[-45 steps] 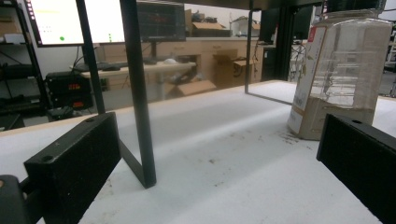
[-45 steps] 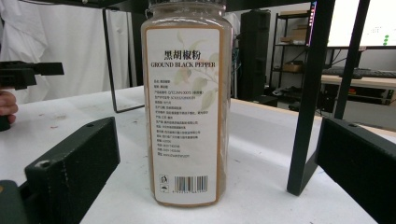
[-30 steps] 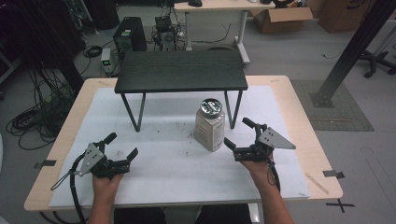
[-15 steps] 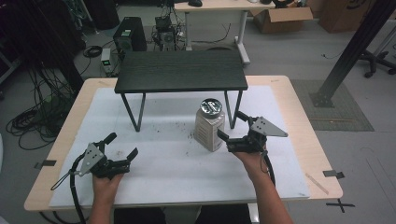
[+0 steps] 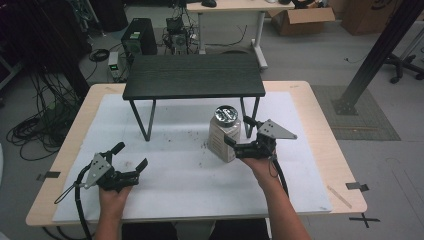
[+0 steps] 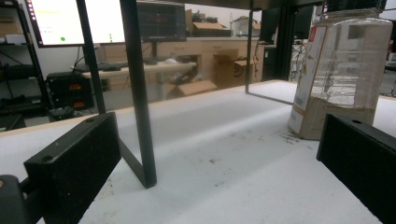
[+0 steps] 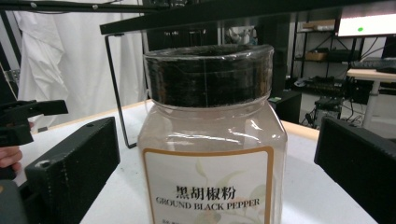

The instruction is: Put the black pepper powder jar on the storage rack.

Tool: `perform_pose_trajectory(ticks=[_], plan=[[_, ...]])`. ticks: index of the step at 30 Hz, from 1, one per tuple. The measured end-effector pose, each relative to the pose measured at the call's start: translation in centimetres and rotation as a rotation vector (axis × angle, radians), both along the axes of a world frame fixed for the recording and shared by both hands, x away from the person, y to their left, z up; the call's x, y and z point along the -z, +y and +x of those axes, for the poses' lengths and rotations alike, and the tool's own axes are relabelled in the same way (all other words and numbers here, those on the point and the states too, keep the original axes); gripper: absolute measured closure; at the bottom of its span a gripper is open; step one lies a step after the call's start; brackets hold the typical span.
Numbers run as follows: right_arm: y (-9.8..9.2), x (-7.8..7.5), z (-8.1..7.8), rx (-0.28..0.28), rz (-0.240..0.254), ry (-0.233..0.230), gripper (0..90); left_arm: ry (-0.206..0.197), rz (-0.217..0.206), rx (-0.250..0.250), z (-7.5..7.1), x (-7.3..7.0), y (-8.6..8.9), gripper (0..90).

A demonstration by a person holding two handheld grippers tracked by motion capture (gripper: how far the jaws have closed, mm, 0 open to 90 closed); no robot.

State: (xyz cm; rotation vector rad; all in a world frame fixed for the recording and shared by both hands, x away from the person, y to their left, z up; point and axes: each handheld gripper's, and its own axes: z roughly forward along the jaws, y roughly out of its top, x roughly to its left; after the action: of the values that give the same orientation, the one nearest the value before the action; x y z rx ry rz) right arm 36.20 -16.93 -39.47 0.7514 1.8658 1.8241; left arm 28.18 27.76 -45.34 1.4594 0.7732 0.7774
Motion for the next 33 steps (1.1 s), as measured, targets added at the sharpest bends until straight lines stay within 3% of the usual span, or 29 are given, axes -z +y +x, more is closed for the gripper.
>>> perform_pose_trajectory(ticks=[14,33], plan=[[1.7,0.4,1.2,-0.015,-0.018,0.04,0.0,0.001,0.0,0.001,0.0,0.0,0.0,0.3],[3.0,0.5,2.4,-0.006,-0.067,0.057,0.0,0.0,-0.003,0.0,0.0,0.0,0.0,0.2]])
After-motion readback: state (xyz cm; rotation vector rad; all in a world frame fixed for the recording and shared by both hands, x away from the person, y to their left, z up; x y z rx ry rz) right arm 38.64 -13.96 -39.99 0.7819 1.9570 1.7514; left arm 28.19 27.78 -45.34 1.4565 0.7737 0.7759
